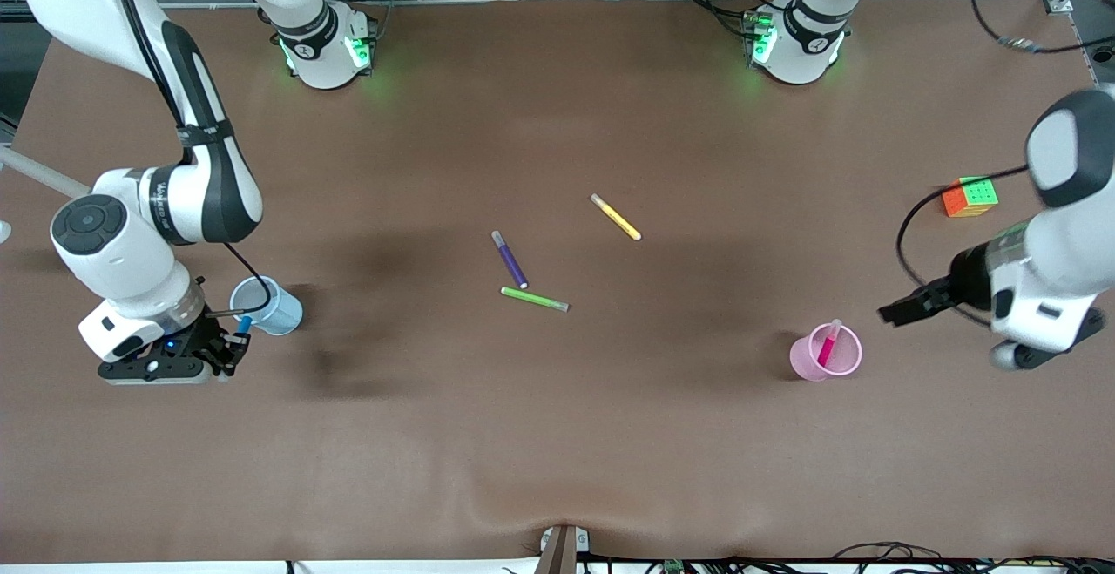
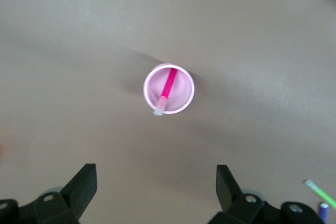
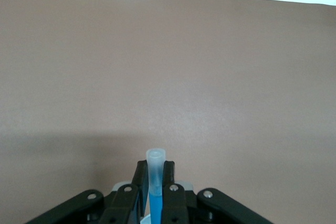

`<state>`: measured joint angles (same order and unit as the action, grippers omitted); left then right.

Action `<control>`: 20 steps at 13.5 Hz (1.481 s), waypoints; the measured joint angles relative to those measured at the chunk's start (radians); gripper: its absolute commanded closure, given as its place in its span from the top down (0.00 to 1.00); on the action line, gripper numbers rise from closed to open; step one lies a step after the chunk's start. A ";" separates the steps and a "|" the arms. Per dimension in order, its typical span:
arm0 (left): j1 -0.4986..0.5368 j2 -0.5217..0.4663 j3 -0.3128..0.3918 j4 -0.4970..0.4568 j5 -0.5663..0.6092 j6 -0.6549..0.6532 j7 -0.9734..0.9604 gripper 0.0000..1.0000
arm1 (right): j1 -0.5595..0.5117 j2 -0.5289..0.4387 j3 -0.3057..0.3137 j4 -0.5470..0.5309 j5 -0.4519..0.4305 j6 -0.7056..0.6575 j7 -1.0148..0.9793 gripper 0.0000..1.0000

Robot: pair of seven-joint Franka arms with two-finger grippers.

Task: Place pink and blue markers in matching cups
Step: 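Drop the pink marker into the pink cup while the right gripper lowers the blue marker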

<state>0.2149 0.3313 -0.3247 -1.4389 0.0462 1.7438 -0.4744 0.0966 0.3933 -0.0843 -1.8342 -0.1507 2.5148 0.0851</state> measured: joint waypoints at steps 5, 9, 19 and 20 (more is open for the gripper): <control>0.008 -0.139 0.005 -0.001 0.016 -0.104 0.125 1.00 | -0.013 -0.078 -0.002 -0.133 -0.002 0.134 0.000 0.00; 0.016 -0.211 0.026 -0.013 0.016 -0.125 0.266 1.00 | -0.013 -0.143 0.000 -0.253 -0.002 0.260 0.000 0.00; -0.224 -0.389 0.320 -0.169 0.016 -0.170 0.294 1.00 | -0.013 -0.167 0.000 -0.401 -0.004 0.404 0.000 0.00; -0.225 -0.389 0.320 -0.170 0.016 -0.170 0.294 1.00 | -0.014 -0.167 -0.001 -0.410 -0.004 0.413 0.000 0.00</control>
<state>-0.0103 -0.0580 -0.0051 -1.6087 0.0619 1.5741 -0.1809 0.0826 0.2261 -0.0854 -2.2440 -0.1549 2.9279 0.0853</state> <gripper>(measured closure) 0.000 0.855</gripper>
